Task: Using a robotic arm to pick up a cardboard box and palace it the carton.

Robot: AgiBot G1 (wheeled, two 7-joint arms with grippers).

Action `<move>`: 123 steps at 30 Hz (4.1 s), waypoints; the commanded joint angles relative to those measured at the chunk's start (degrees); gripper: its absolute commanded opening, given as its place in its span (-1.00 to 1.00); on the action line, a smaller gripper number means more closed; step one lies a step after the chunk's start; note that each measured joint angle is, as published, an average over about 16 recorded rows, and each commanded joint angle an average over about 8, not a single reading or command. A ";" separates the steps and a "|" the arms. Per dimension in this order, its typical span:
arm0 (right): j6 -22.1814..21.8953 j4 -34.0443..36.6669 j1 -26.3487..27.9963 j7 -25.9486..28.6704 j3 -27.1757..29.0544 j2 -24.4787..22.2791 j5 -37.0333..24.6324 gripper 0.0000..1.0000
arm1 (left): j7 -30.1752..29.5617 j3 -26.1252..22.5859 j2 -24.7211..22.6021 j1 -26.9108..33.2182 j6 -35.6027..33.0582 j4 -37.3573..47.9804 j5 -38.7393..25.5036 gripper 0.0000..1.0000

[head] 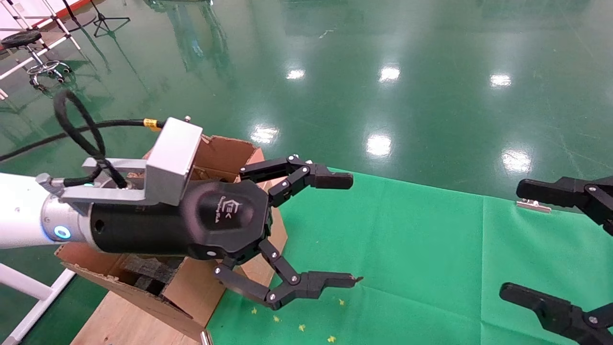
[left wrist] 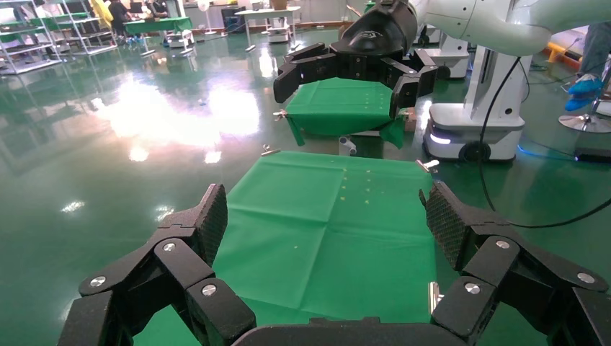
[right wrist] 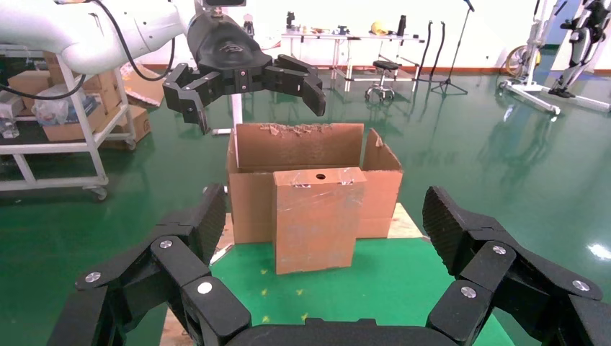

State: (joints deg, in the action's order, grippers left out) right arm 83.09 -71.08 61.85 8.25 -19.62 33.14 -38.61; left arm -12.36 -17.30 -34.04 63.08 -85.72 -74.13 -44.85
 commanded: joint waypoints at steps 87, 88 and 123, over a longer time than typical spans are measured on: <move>-0.05 0.04 -0.03 -0.01 0.00 -0.03 -0.01 1.00 | -60.07 -28.10 -5.56 29.67 2.38 4.10 -57.23 -1.00; -0.05 0.04 -0.03 -0.01 0.00 -0.03 -0.01 1.00 | -60.09 -28.11 -5.55 29.68 2.34 4.08 -57.25 -1.00; -0.04 0.04 -0.03 -0.01 0.00 -0.03 0.00 1.00 | -49.54 -21.68 -0.84 42.80 -1.99 9.03 -50.78 -1.00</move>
State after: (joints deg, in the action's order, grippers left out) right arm 83.05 -71.04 61.82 8.25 -19.63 33.11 -38.61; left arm -62.21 -39.30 -34.80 105.83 -87.39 -64.93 -96.55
